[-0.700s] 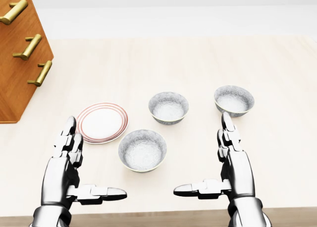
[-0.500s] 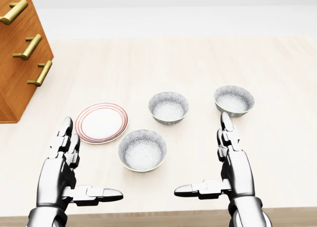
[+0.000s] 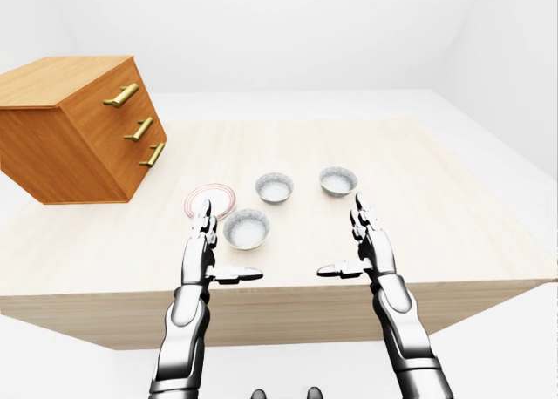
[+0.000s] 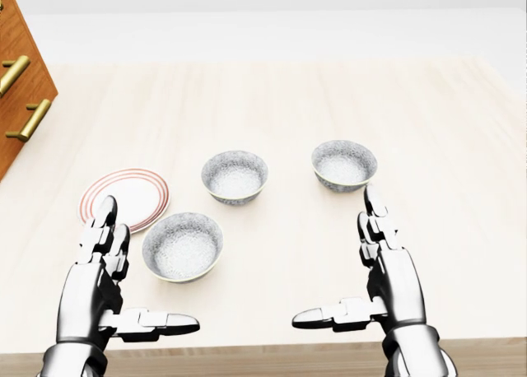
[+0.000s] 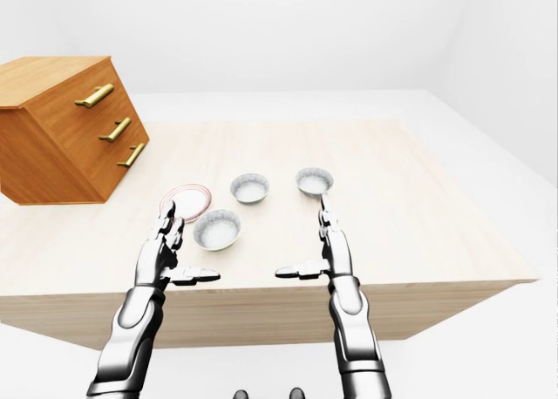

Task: Stack the bowl at the front on the bowl in the middle.

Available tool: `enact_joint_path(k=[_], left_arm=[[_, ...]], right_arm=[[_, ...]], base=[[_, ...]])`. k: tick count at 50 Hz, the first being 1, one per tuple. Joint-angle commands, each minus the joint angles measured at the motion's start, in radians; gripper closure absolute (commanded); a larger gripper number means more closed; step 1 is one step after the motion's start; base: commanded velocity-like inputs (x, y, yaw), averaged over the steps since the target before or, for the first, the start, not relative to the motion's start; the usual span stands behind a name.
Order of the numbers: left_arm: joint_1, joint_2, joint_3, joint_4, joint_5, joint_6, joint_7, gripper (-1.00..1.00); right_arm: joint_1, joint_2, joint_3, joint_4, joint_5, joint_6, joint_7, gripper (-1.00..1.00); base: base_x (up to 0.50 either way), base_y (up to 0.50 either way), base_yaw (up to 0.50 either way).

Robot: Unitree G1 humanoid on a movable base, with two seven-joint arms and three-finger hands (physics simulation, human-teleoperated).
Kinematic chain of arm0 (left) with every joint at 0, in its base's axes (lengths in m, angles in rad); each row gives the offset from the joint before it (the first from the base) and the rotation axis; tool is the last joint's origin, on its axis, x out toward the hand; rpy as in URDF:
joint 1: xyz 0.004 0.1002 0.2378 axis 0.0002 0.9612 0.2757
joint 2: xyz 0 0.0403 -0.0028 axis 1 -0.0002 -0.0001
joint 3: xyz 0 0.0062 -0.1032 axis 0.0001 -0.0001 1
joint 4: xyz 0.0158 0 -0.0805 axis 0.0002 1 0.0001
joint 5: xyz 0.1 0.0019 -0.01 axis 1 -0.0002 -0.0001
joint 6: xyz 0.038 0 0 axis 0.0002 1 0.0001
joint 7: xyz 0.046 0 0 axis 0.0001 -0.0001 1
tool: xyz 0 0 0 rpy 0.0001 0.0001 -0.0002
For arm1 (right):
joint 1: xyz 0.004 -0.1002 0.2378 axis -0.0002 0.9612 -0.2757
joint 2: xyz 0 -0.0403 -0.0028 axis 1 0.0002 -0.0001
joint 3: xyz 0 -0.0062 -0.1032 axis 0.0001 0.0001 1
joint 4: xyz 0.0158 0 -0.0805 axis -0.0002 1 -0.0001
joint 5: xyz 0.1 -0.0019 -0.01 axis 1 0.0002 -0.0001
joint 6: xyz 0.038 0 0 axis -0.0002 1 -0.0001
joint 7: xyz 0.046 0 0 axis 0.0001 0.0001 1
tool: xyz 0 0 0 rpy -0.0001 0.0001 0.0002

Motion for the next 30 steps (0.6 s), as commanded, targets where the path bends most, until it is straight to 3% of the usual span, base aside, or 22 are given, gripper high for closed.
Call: enact_joint_path(k=[1, 5, 10, 12, 15, 23, 30], left_arm=[[-0.012, 0.011, 0.022, -0.002, -0.005, 0.008, -0.002, -1.0], [-0.019, 0.015, 0.026, -0.005, -0.002, 0.013, -0.005, -1.0], [-0.056, 0.032, 0.036, -0.015, -0.012, 0.037, -0.034, -1.0], [-0.07, 0.037, 0.04, -0.026, -0.016, 0.059, -0.047, -1.0], [-0.096, 0.052, 0.043, -0.031, -0.02, 0.073, -0.083, -1.0], [-0.182, 0.096, 0.09, -0.038, -0.024, 0.073, -0.123, -1.0], [-0.185, 0.097, 0.09, -0.059, -0.021, 0.073, -0.124, -1.0]], right_arm=[[-0.01, -0.01, -0.007, -0.016, -0.01, 0.013, 0.003, -1.0], [-0.023, -0.018, -0.007, -0.031, -0.043, 0.037, 0.0, -1.0], [-0.052, -0.044, -0.029, -0.071, -0.044, 0.123, 0.052, -1.0], [-0.065, -0.053, -0.037, -0.073, -0.058, 0.138, 0.06, -1.0], [-0.091, -0.066, -0.054, -0.078, -0.082, 0.174, 0.057, -1.0], [-0.14, -0.104, -0.078, -0.123, -0.127, 0.174, 0.108, -1.0], [-0.159, -0.111, -0.087, -0.145, -0.14, 0.174, 0.134, -1.0]], base=[[0.0, 0.0, 0.0], [0.0, 0.0, 0.0], [0.0, 0.0, 0.0], [0.0, 0.0, 0.0], [0.0, 0.0, 0.0], [0.0, 0.0, 0.0], [0.0, 0.0, 0.0]])
